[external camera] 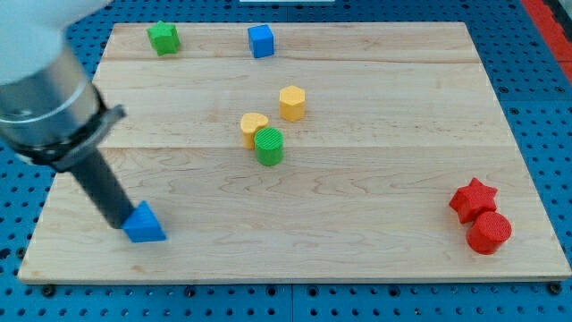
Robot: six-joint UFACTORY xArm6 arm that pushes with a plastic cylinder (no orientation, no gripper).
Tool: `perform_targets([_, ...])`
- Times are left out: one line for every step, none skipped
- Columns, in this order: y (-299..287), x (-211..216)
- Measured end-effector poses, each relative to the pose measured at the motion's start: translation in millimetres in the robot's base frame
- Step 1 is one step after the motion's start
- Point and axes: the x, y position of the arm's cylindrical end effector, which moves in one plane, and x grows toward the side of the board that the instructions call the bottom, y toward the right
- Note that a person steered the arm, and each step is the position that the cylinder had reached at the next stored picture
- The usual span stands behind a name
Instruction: Move the blue triangle towards bottom center
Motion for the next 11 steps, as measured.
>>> perform_targets([1,10])
perform_targets([0,28])
perform_targets([17,28])
perform_targets([69,2])
perform_targets([120,-2])
perform_targets([79,-23])
perform_targets([87,-44])
perform_targets([116,-44])
perform_targets([143,-44])
perform_targets([156,-38])
perform_targets([156,-37])
